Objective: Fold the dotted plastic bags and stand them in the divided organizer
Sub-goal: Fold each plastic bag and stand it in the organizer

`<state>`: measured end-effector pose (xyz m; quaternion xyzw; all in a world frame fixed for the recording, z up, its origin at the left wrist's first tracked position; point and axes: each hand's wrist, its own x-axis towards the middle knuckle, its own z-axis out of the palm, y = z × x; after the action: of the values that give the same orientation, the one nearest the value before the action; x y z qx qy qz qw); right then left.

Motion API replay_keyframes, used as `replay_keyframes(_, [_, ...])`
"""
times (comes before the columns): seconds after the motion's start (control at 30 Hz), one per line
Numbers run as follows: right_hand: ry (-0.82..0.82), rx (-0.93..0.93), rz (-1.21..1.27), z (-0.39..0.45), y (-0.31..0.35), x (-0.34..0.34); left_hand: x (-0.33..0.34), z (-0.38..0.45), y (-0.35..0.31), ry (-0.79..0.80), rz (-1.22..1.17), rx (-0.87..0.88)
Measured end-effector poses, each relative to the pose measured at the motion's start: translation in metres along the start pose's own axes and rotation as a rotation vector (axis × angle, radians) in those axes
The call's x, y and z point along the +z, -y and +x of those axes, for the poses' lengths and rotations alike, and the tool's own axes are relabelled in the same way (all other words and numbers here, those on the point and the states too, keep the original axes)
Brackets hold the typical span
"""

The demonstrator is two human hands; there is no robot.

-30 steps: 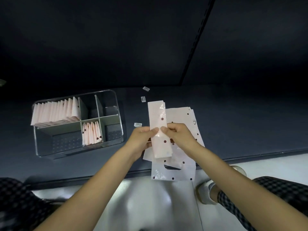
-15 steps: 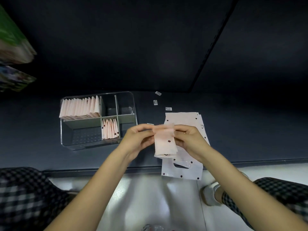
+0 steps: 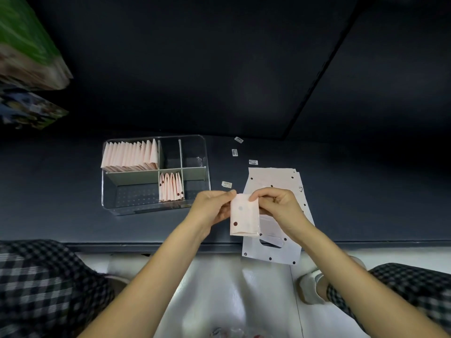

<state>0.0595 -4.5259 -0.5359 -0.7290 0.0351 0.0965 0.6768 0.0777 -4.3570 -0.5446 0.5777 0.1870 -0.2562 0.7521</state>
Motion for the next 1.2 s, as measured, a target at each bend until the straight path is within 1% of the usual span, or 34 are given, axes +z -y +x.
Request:
replay_keyframes(0.07, [-0.004,0.037,0.007,0.003,0.001,0.002,-0.001,0.001,0.003,-0.062,0.113,0.128])
replay_keyframes(0.13, [0.012,0.109,0.059,0.005,0.003,0.005,-0.002,0.0,0.005,-0.088,0.295,0.304])
replay_keyframes(0.17, [0.022,0.125,0.046,0.006,0.003,0.008,-0.002,-0.002,0.005,-0.097,0.392,0.38])
replay_keyframes(0.23, [0.027,0.088,-0.092,0.006,0.002,0.014,-0.002,-0.005,0.005,-0.101,0.527,0.483])
replay_keyframes(0.3, [0.015,0.054,-0.156,0.005,0.0,0.018,-0.002,-0.006,0.005,-0.105,0.561,0.534])
replay_keyframes(0.4, [-0.041,0.049,-0.09,0.008,0.003,0.019,-0.005,-0.005,0.002,-0.139,0.48,0.525])
replay_keyframes(0.47, [-0.063,0.043,-0.101,0.012,0.006,0.021,-0.009,-0.003,-0.001,-0.136,0.421,0.484])
replay_keyframes(0.63, [-0.163,0.07,-0.124,0.022,0.008,0.021,-0.024,0.0,0.001,0.015,0.277,0.215])
replay_keyframes(0.67, [-0.179,0.08,-0.128,0.024,0.007,0.021,-0.025,0.001,0.002,0.026,0.262,0.183])
replay_keyframes(0.7, [-0.204,0.087,-0.142,0.026,0.006,0.023,-0.026,0.002,0.004,0.007,0.265,0.179])
replay_keyframes(0.73, [-0.254,0.078,-0.196,0.027,0.003,0.027,-0.026,0.003,0.005,-0.056,0.306,0.21])
replay_keyframes(0.8, [-0.392,0.019,-0.432,0.025,-0.005,0.037,-0.029,0.005,0.008,-0.26,0.483,0.34])
replay_keyframes(0.83, [-0.423,-0.018,-0.547,0.022,-0.01,0.045,-0.031,0.005,0.009,-0.353,0.563,0.417])
replay_keyframes(0.87, [-0.398,-0.04,-0.613,0.02,-0.014,0.055,-0.032,0.003,0.01,-0.402,0.628,0.494])
replay_keyframes(0.9, [-0.321,-0.026,-0.632,0.018,-0.017,0.065,-0.032,0.002,0.011,-0.416,0.694,0.555])
replay_keyframes(0.97, [-0.154,0.061,-0.554,0.018,-0.022,0.086,-0.032,0.003,0.015,-0.378,0.828,0.644])
replay_keyframes(1.0, [-0.127,0.118,-0.469,0.022,-0.023,0.094,-0.032,0.005,0.018,-0.337,0.86,0.672])
replay_keyframes(1.07, [-0.173,0.229,-0.268,0.034,-0.022,0.104,-0.038,0.011,0.019,-0.226,0.826,0.664])
replay_keyframes(1.13, [-0.22,0.322,-0.072,0.046,-0.02,0.107,-0.051,0.019,0.015,-0.111,0.768,0.615])
replay_keyframes(1.17, [-0.225,0.35,0.002,0.051,-0.019,0.107,-0.06,0.023,0.013,-0.102,0.769,0.598])
replay_keyframes(1.2, [-0.221,0.367,0.046,0.056,-0.018,0.107,-0.069,0.03,0.011,-0.139,0.798,0.605])
